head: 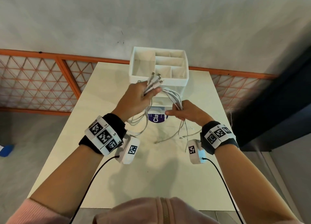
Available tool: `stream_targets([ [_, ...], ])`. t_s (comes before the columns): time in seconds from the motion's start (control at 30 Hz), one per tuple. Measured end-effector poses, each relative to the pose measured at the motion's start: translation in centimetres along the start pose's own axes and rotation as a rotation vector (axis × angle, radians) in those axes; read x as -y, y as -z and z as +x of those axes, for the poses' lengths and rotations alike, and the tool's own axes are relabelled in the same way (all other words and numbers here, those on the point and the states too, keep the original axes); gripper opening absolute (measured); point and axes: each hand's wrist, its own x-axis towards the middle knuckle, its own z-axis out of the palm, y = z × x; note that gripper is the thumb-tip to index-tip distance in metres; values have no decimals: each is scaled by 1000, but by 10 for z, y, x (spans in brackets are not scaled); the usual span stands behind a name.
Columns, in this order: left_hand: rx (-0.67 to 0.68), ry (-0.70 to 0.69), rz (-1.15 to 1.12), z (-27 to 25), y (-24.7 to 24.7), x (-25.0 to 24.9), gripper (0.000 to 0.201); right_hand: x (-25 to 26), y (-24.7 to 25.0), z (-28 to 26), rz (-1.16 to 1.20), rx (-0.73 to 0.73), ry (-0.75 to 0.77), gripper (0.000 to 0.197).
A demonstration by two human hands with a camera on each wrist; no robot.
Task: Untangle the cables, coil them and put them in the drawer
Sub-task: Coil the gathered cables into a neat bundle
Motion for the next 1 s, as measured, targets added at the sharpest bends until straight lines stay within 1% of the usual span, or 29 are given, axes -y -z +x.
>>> stream_targets([
  [0.03,-44,8,-8,2,2,1,38,-8,2,0,-21,-11,-46,48],
  [0.13,-124,-1,-9,8,8,2,37,-29,6,-1,-93,-103,-164,50],
  [0.23,-139,-12,0,10,4,3,36,-40,6,-4,-93,-236,-214,53],
  [0.27,-150,0,-2,10,4,5,35,-41,7,-4,-75,-248,-203,52],
  [0.4,-204,48,10,12,2,8,42,-42,14,-5,-35,-122,-101,41],
  [0.47,-258,47,16,13,6,7,42,-50,20,-5,-22,-164,-84,35],
  [0.53,-297,46,22,14,11,8,46,-64,25,-6,-11,-196,-47,24],
  [0.57,-301,46,28,14,14,8,48,-71,25,-5,-38,-194,-42,24],
  [0.6,-296,44,35,15,16,8,50,-77,24,-5,-83,-190,-48,26],
  [0.67,-292,29,48,14,17,5,46,-82,19,-5,-184,-178,-74,27],
  [0.77,-340,23,36,14,23,-1,47,-86,10,-8,-289,-94,-150,24],
  [0.83,-381,42,20,15,31,-4,49,-94,4,-12,-281,-37,-219,20],
  [0.9,-381,61,30,16,38,-5,51,-98,0,-15,-245,-14,-264,9],
  [0.93,-350,49,45,16,39,-5,49,-98,0,-15,-231,-26,-287,14],
  [1.0,-263,15,76,15,36,-5,40,-94,0,-12,-174,-64,-316,58],
])
